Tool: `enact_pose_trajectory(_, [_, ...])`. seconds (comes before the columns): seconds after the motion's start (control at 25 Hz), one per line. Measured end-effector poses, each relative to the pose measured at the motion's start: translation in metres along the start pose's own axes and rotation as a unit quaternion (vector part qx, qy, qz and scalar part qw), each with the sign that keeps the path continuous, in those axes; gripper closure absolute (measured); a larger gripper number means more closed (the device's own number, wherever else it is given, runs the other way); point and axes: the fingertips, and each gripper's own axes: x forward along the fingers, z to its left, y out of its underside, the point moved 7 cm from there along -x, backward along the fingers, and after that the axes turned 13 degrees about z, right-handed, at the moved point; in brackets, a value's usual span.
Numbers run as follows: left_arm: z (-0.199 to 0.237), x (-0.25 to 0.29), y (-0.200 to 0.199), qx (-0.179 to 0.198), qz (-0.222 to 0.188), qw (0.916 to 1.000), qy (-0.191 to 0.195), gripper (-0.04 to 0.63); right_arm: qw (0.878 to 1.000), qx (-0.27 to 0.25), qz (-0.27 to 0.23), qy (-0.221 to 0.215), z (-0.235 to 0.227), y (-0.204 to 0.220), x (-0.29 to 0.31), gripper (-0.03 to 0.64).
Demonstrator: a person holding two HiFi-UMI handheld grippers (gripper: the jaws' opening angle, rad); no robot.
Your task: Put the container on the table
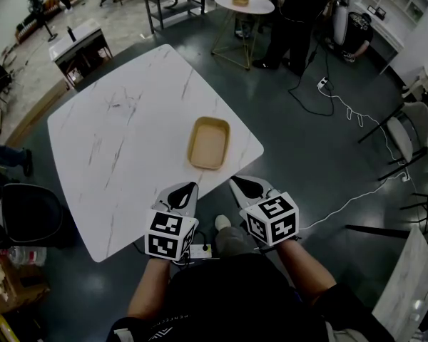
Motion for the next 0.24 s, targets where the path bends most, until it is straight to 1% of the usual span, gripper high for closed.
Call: enact_pose_trajectory(0.24, [0.0059, 0.0024, 0.0021, -0.002, 0.005, 1.0000, -0.003, 0.598, 1.000, -0.006, 0.001, 0.000, 0.0016, -0.0050, 0.0073, 0.617])
